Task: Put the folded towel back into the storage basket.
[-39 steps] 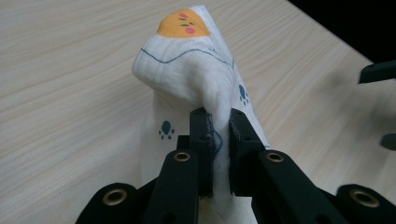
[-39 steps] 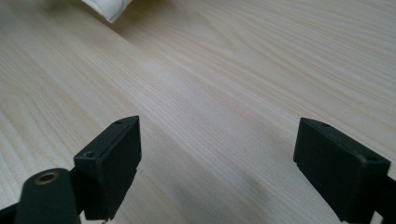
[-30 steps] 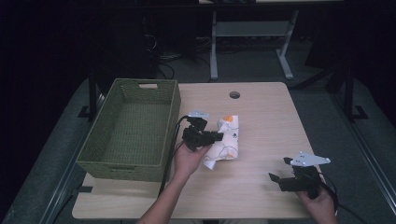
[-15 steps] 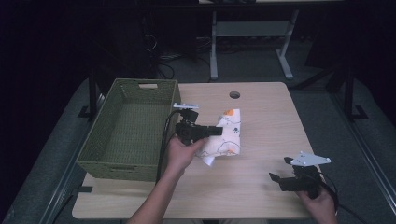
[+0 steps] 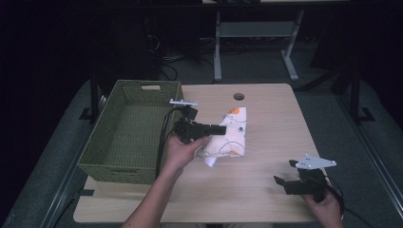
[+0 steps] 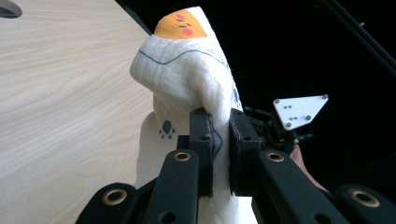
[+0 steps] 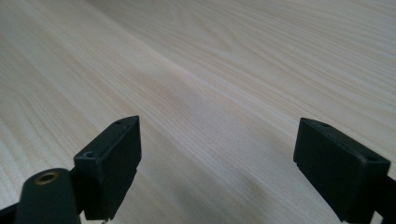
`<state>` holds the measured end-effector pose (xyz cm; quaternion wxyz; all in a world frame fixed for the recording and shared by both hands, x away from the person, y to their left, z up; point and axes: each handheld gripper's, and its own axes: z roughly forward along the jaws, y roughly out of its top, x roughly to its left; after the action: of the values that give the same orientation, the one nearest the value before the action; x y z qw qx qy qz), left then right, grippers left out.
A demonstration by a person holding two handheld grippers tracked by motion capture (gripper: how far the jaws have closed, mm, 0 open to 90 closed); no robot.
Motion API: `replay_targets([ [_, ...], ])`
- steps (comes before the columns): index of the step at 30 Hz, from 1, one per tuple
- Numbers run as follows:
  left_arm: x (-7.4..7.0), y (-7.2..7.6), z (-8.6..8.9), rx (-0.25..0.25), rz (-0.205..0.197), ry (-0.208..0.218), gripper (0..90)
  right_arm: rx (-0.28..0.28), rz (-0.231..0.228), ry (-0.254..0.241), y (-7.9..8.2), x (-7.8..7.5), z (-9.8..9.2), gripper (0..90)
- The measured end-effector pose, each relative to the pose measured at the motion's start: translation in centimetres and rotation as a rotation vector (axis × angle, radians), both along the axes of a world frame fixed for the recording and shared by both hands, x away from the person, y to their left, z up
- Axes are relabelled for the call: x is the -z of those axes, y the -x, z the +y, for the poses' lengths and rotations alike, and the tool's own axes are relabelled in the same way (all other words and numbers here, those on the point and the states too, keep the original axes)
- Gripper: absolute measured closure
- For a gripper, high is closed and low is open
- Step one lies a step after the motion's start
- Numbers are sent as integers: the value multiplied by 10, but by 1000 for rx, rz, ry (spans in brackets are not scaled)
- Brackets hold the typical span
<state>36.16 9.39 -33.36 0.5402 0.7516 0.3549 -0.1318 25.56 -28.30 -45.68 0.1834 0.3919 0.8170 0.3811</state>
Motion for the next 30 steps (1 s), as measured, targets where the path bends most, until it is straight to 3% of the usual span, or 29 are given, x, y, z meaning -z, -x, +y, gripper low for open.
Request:
replay_targets([
  [7, -9, -1, 9, 9, 10, 15, 830, 0, 3, 4, 0, 0, 0, 147],
  [13, -20, -3, 22, 2, -4, 5, 829, 2, 3, 3, 0, 0, 0, 147],
  [23, -28, -6, 40, -14, -1, 9, 829, 3, 5, 3, 0, 0, 0, 147],
  [30, -38, -9, 58, -35, -4, -17, 829, 3, 4, 6, -1, 0, 0, 147],
])
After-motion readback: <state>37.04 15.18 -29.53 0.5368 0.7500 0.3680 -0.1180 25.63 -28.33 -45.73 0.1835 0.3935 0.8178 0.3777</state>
